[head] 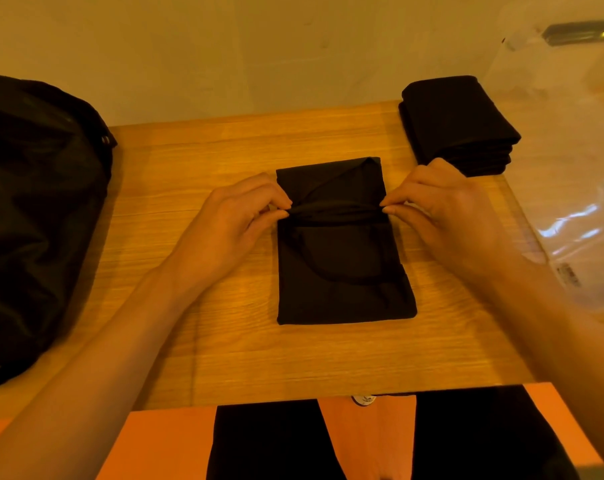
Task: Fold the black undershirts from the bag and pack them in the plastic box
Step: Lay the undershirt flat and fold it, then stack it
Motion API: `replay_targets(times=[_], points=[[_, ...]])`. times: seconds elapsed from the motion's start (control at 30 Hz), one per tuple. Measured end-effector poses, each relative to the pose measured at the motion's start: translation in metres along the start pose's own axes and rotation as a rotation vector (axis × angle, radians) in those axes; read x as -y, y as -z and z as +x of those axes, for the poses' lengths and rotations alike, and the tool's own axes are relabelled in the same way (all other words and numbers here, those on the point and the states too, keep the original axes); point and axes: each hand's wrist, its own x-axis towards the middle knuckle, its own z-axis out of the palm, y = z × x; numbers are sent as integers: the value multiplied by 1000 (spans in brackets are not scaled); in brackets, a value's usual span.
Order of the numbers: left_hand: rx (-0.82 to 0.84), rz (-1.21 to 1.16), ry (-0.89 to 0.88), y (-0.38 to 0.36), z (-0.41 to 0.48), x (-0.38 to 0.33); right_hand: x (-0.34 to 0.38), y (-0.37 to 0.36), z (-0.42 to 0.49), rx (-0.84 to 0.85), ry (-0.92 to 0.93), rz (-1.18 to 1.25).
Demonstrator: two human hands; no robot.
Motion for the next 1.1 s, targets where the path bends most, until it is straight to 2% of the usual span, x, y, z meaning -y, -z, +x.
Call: replay_targets(times=[0.4, 0.47, 0.53, 0.57, 0.63, 0.73, 0.83, 0.9, 1.0, 1.1], points=[[45, -33, 36, 7, -8, -4, 9, 6, -6, 35, 13, 29], [-60, -255, 162, 10, -1, -12, 15, 12, 3, -54, -17, 124], [-254, -502, 302, 11, 16, -22, 19, 11, 20, -138, -84, 109], [-302, -482, 333, 9, 26, -26, 20, 7, 30, -153, -120, 70], [-208, -199, 277, 0, 44, -27, 17, -4, 47, -90, -182, 9], [169, 94, 110, -19, 58, -25, 12, -14, 55, 24, -243, 18], [451, 302, 18, -37, 59, -18, 9, -11, 45, 54, -165, -15], [506, 371, -9, -41, 54, -12, 9, -11, 36, 84, -167, -23], [529, 349, -40, -39, 49, -6, 10, -12, 23, 93, -220, -22], [572, 270, -38, -32, 53, -2, 17, -10, 19, -32, -445, 160]])
